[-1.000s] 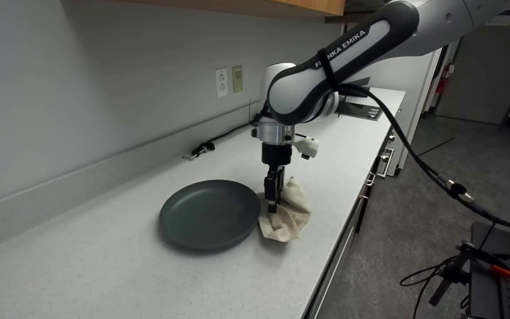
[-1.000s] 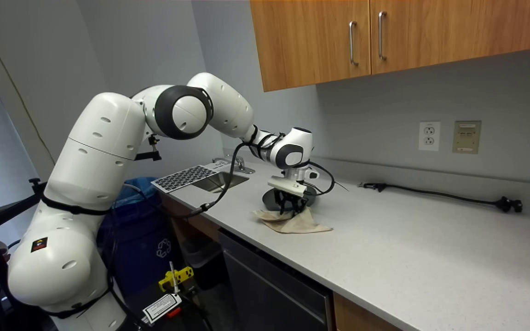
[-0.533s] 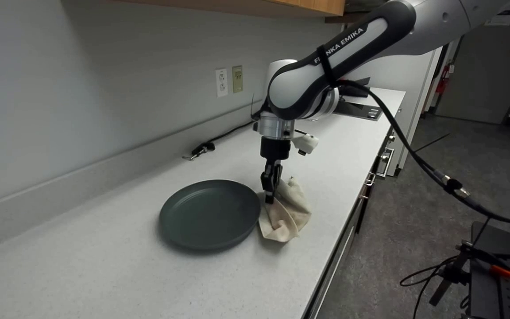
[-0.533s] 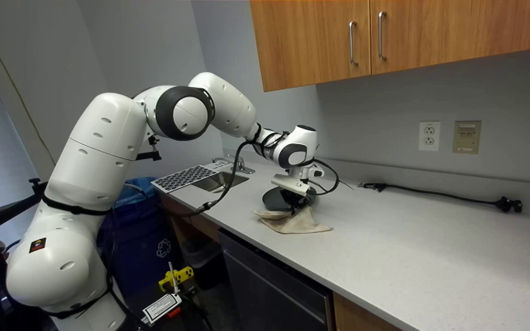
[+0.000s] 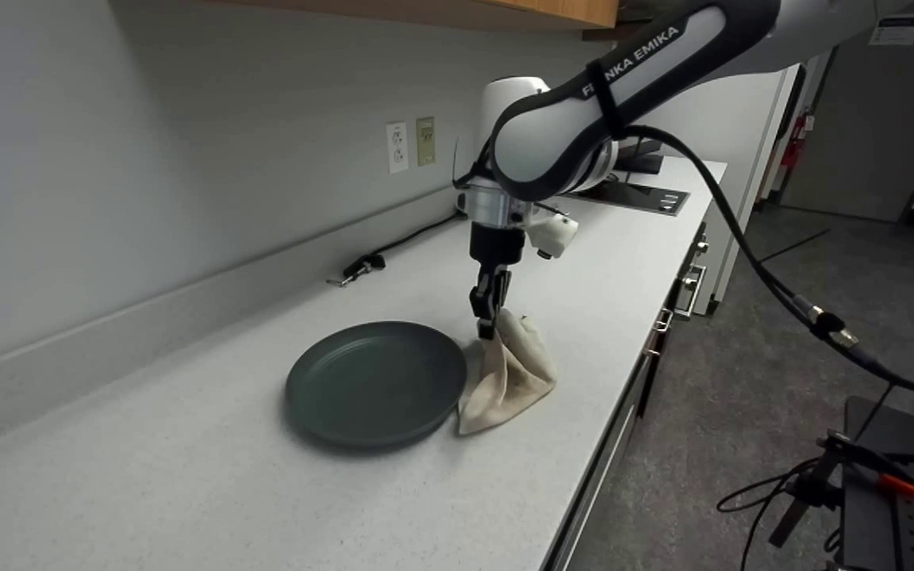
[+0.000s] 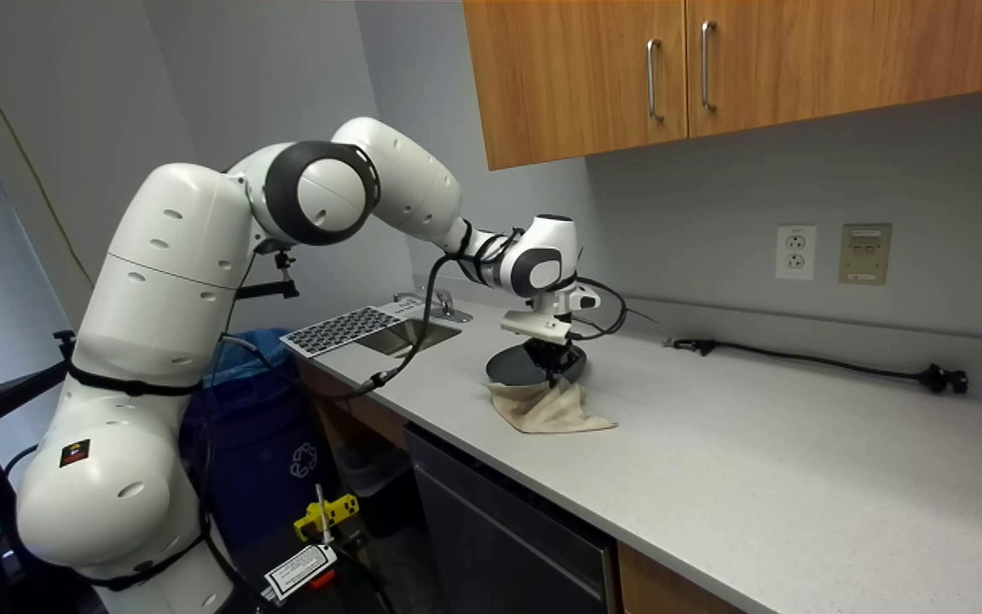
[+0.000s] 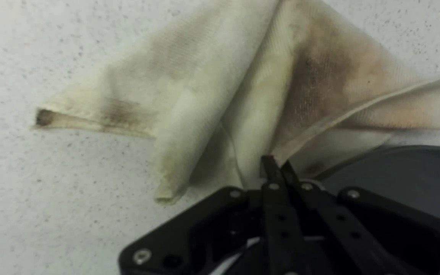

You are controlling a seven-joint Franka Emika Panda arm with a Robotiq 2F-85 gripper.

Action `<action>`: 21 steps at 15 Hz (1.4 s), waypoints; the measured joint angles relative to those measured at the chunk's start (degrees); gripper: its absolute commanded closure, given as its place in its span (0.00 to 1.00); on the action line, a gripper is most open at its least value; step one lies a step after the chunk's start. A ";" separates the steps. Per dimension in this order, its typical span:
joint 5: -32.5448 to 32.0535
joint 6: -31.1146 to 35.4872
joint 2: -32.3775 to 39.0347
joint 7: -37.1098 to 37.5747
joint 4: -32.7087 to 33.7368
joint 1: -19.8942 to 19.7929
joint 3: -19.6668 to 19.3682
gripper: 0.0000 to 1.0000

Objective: Unfold the towel

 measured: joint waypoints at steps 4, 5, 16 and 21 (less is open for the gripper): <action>-6.31 0.09 -7.54 7.08 -7.10 2.61 -2.87 1.00; -7.70 0.17 -9.40 8.81 -8.89 3.01 -3.42 1.00; -14.61 5.57 -22.58 26.91 -29.36 5.09 -4.84 1.00; -13.33 10.72 -25.11 32.41 -37.61 5.09 -4.80 1.00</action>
